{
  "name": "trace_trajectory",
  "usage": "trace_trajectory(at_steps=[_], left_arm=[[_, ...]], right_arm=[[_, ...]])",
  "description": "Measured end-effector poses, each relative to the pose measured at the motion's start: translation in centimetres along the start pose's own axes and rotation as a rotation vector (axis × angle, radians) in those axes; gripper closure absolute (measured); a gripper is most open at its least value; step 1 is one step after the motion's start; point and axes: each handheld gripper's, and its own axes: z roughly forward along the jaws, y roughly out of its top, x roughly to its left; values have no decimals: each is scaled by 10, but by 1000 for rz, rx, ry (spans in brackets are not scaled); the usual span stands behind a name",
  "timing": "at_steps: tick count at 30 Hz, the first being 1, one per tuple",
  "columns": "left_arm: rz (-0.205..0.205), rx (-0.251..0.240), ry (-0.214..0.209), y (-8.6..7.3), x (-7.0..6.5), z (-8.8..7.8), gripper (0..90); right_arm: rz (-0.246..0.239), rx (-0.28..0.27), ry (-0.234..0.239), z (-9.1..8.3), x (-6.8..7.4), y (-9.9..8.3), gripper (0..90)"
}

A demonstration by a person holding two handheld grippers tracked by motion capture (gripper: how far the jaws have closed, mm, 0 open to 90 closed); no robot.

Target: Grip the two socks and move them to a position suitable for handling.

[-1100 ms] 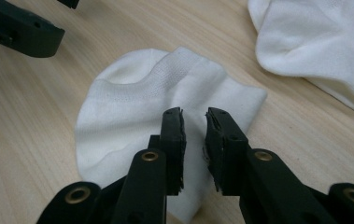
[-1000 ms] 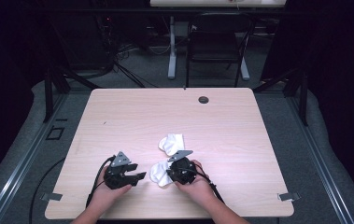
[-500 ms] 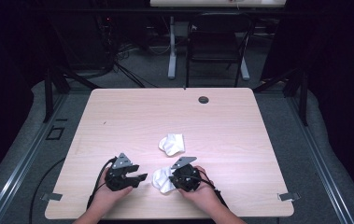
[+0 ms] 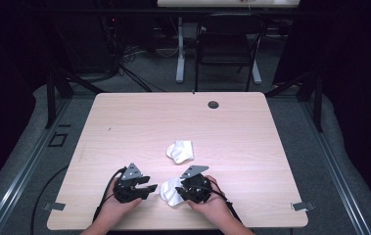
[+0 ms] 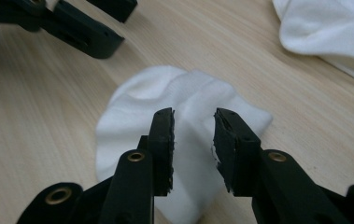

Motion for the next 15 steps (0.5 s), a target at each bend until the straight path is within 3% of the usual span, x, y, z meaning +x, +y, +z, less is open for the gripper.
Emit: trace_trajectory(at_steps=[5, 12, 15], left_arm=[[3, -3, 9, 0, 0, 0, 549], [-12, -15, 22, 0, 5, -3, 553], [-11, -21, 33, 0, 8, -5, 550]], right_arm=[[-33, -37, 24, -1, 15, 8, 673], [-67, -31, 53, 7, 28, 13, 674], [-59, -28, 61, 11, 30, 12, 670]])
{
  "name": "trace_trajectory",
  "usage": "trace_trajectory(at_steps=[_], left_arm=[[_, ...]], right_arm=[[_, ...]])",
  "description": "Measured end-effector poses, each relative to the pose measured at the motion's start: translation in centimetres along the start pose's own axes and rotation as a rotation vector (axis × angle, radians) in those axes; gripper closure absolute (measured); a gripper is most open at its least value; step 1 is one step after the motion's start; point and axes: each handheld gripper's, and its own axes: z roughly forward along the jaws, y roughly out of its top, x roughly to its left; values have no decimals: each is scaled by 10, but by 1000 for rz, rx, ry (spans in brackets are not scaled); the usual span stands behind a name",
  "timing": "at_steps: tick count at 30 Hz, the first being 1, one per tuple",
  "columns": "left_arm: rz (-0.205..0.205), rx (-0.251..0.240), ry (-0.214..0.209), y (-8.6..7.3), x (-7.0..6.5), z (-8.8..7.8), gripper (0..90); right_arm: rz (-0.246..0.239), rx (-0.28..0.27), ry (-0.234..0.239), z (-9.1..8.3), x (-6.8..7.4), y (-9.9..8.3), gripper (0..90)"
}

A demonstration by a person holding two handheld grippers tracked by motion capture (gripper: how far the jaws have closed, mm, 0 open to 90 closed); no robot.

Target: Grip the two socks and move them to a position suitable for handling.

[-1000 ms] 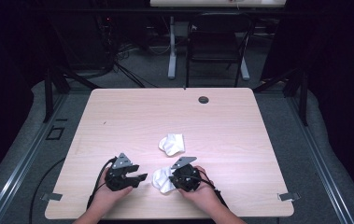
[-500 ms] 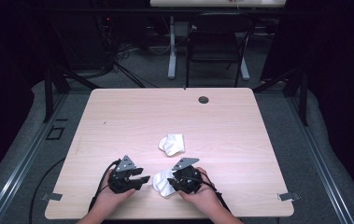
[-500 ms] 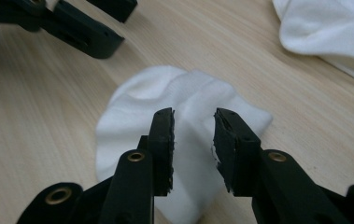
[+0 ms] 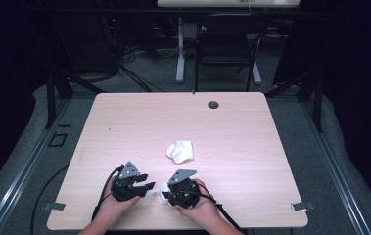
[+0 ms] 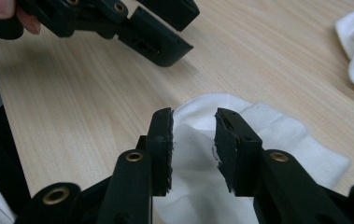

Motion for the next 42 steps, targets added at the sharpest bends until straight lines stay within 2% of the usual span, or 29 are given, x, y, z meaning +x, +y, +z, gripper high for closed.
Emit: trace_trajectory(at_steps=[8, 13, 15, 19, 28, 30, 31, 32, 33, 37, 40, 41, 42], left_arm=[[-24, -6, 12, 0, 4, -1, 544], [-23, -7, 11, 0, 5, -2, 544], [-22, -8, 11, 0, 5, -2, 544], [-20, -7, 10, 0, 5, -2, 544], [-18, -4, 6, 0, 3, 1, 547], [-9, -1, 0, 0, 2, 1, 550], [-21, -3, -5, 0, 1, 2, 552], [-11, -1, -5, 0, 1, 2, 553], [-8, -1, -6, 0, 0, 2, 554], [-13, -9, -15, 1, -3, 4, 554], [0, -7, -20, 1, -5, 4, 554], [-12, -10, -27, 1, -7, 5, 554], [-8, -11, -31, 2, -7, 5, 554]], right_arm=[[29, 20, 21, 9, -1, -7, 633], [18, 17, 13, 11, 1, -9, 628], [-3, 19, -3, 11, 3, -10, 644], [-31, 21, -40, 12, 5, -12, 741], [19, 10, -16, 11, -1, -13, 837], [31, 10, -2, 10, -3, -12, 841], [43, -3, 2, 9, -3, -11, 842], [37, 0, -1, 8, -3, -11, 842], [48, -20, -1, 7, -3, -11, 842], [57, -44, 0, 1, -5, -8, 842], [66, -62, -2, -6, -7, -5, 842], [71, -69, -3, -8, -8, -5, 842], [75, -73, -3, -11, -9, -4, 842]])
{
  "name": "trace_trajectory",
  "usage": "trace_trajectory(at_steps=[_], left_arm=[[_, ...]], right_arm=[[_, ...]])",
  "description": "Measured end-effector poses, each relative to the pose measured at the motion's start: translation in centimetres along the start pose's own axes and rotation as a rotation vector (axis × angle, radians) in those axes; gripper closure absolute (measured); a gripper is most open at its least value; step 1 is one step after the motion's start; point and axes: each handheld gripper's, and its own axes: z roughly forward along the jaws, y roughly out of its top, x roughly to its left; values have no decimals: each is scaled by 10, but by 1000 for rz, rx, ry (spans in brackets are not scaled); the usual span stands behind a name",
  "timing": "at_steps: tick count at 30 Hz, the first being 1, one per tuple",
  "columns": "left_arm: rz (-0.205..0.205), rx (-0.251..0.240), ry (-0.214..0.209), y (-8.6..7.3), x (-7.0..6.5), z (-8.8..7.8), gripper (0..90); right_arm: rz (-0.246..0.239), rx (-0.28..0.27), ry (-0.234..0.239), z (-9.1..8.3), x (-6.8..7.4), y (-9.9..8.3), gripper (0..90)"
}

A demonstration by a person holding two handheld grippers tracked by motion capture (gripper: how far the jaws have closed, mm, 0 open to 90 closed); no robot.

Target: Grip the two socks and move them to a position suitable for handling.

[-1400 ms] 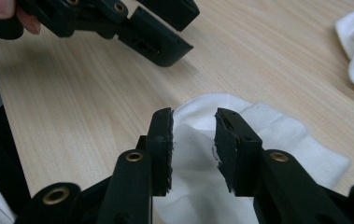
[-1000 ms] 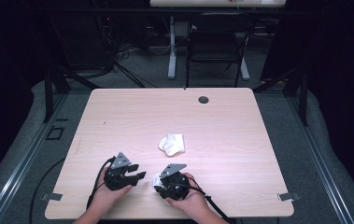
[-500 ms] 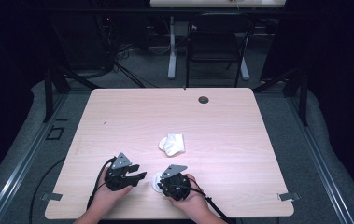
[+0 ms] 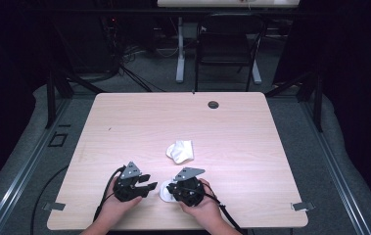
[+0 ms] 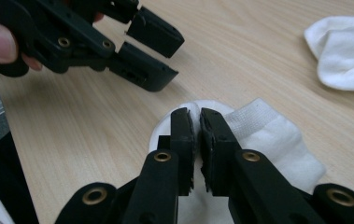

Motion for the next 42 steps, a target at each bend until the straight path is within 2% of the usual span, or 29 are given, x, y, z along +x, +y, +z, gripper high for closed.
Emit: trace_trajectory(at_steps=[6, 11, 18, 19, 20, 24, 29, 42], left_arm=[[-3, 0, -24, 1, -7, 5, 556], [13, 12, -47, 2, -16, 12, 582], [66, 38, -50, 3, -23, 21, 592], [62, 41, -51, 2, -24, 22, 597], [77, 46, -49, 2, -24, 22, 603], [81, 54, -50, 2, -25, 23, 635], [110, 68, -46, 1, -26, 25, 685], [114, 77, -55, 0, -27, 23, 772]], right_arm=[[0, -10, -6, -11, -5, 3, 842], [1, -13, -8, -17, -7, 3, 842], [-10, -8, -11, -22, -9, 1, 842], [-9, -11, -13, -23, -9, 1, 842], [-12, -10, -14, -24, -10, 1, 842], [-8, -11, -18, -27, -12, 0, 842], [1, -18, -28, -32, -15, -3, 840], [36, -8, -54, -46, -29, -14, 837]])
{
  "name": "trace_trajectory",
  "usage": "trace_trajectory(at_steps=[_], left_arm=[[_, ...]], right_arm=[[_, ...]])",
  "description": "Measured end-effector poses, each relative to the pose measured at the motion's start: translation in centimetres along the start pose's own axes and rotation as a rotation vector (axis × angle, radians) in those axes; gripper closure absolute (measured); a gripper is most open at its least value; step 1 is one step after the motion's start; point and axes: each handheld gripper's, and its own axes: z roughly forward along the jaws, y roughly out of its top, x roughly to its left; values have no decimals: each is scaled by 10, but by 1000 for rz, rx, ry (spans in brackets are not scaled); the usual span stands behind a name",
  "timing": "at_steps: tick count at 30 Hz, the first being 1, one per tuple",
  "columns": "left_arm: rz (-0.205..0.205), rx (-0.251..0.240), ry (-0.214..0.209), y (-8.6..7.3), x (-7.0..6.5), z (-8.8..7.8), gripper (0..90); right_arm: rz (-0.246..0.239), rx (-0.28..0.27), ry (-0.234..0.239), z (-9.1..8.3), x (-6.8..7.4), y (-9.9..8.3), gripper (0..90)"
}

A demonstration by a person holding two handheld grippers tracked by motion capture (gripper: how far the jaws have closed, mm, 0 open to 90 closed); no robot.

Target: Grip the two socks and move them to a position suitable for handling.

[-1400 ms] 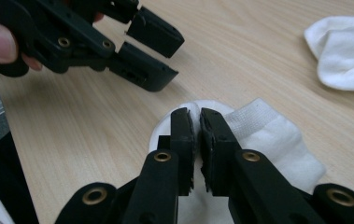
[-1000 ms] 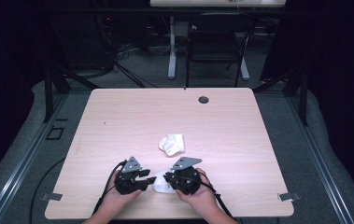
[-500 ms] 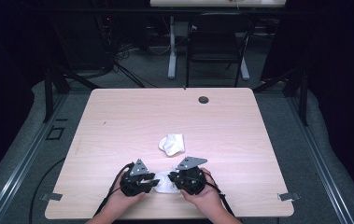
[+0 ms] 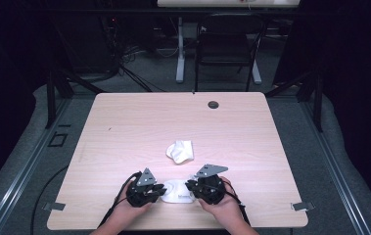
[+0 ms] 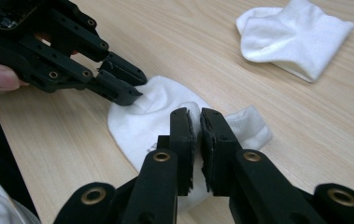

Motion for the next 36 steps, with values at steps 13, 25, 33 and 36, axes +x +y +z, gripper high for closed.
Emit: trace_trajectory(at_steps=[13, 25, 33, 36], left_arm=[[-35, 17, 24, -4, 4, -8, 858], [-80, 39, 30, -10, 11, -18, 862], [-91, 47, 30, -13, 14, -22, 862], [-101, 46, 30, -14, 14, -23, 862]], right_arm=[[17, 24, -27, -2, -9, -10, 837], [37, 62, -30, 3, -16, -18, 834], [43, 90, -37, 4, -18, -25, 838], [45, 109, -42, 4, -19, -27, 847]])
